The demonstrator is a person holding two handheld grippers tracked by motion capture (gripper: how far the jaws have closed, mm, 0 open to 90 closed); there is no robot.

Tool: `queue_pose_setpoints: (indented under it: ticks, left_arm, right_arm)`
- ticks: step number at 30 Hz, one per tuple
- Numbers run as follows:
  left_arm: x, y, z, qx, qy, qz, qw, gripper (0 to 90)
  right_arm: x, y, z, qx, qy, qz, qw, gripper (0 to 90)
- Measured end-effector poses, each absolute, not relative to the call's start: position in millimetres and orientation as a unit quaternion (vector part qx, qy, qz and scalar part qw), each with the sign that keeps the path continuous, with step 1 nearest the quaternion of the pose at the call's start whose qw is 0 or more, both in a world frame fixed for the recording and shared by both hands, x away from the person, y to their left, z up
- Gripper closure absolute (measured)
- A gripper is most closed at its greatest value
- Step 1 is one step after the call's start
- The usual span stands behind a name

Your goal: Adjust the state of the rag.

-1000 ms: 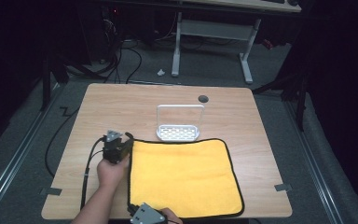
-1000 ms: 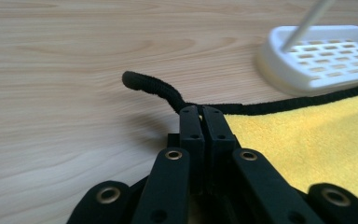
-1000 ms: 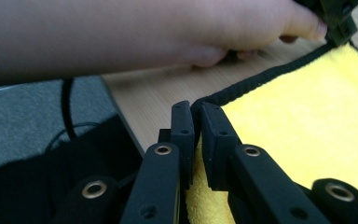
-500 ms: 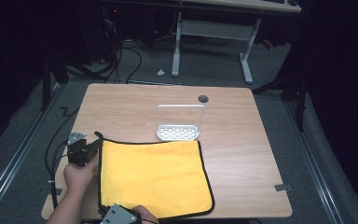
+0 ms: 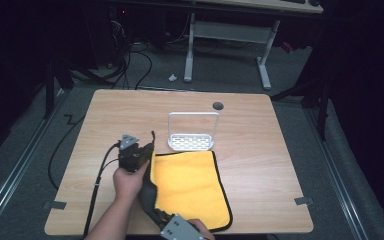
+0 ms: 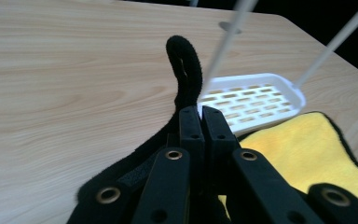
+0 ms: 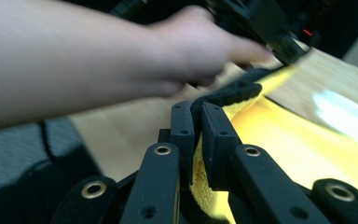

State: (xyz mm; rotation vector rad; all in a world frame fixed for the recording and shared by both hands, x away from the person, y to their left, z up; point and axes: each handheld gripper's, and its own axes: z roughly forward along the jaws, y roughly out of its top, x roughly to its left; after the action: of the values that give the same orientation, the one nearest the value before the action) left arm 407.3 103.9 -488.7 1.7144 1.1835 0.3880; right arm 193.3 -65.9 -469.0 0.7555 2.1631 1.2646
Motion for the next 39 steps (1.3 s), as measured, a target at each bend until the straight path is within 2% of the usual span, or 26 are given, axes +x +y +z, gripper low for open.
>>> queue_pose_setpoints:
  ticks: [9,17,23,28,29,39]
  left_arm:
    - [405,21,-494,0.736,0.447,0.149,0.486,88.1]
    - [411,-23,-497,0.747,0.437,0.137,0.481,87.8]
    - [412,-35,-507,0.755,0.44,0.123,0.471,85.7]
    - [408,-33,-504,0.756,0.433,0.124,0.475,68.3]
    - [406,-31,-502,0.755,0.431,0.125,0.478,66.5]
    - [384,5,-495,0.747,0.43,0.14,0.487,62.1]
  right_arm:
    - [192,-143,-486,0.345,0.79,0.416,0.29,84.4]
    - [180,-186,-487,0.39,0.766,0.411,0.304,84.2]
    - [179,-207,-494,0.427,0.757,0.394,0.298,82.7]
    - [184,-214,-501,0.446,0.758,0.38,0.285,70.2]
    - [185,-214,-500,0.446,0.758,0.381,0.286,69.8]
    - [213,-212,-489,0.443,0.757,0.382,0.291,68.6]
